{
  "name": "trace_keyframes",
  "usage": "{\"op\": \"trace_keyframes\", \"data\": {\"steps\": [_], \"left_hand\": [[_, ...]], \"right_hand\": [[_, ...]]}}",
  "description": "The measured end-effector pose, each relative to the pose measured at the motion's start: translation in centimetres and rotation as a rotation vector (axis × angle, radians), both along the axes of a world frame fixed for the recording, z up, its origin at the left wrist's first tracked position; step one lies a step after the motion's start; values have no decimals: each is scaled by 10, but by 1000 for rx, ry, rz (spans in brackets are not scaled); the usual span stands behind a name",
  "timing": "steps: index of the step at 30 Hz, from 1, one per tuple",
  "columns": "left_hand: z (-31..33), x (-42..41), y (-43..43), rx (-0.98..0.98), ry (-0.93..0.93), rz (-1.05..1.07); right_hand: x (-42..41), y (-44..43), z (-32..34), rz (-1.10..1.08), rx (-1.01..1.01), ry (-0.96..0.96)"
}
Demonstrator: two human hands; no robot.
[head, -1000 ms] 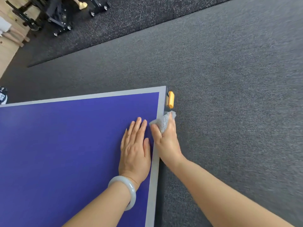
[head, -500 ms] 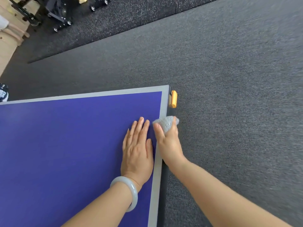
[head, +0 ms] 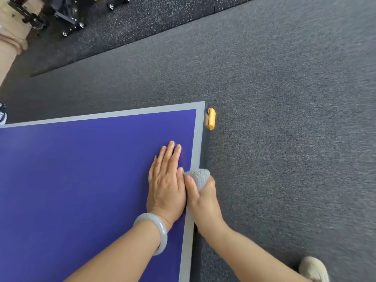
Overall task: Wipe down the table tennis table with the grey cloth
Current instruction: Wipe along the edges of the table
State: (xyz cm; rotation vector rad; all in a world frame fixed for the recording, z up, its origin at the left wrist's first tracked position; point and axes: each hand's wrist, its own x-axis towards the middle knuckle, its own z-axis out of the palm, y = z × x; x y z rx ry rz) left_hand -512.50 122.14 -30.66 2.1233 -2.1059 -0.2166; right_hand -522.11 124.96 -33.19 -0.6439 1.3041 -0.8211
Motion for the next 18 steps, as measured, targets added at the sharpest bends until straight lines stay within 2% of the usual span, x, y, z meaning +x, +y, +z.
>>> {"op": "trace_keyframes", "data": {"steps": [6, 8, 11, 15, 18], "left_hand": [[0, 3, 2, -5, 7, -23], [0, 3, 1, -9, 18, -22], [-1, 4, 1, -19, 18, -27], [-3, 5, 1, -21, 42, -14], [-1, 5, 3, -25, 87, -20]], "right_hand": [[-15, -130, 0, -29, 94, 44], [-13, -140, 0, -53, 105, 49], [-4, -86, -2, -61, 88, 65], [7, 31, -7, -81, 9, -76], [8, 56, -9, -2, 43, -87]]}}
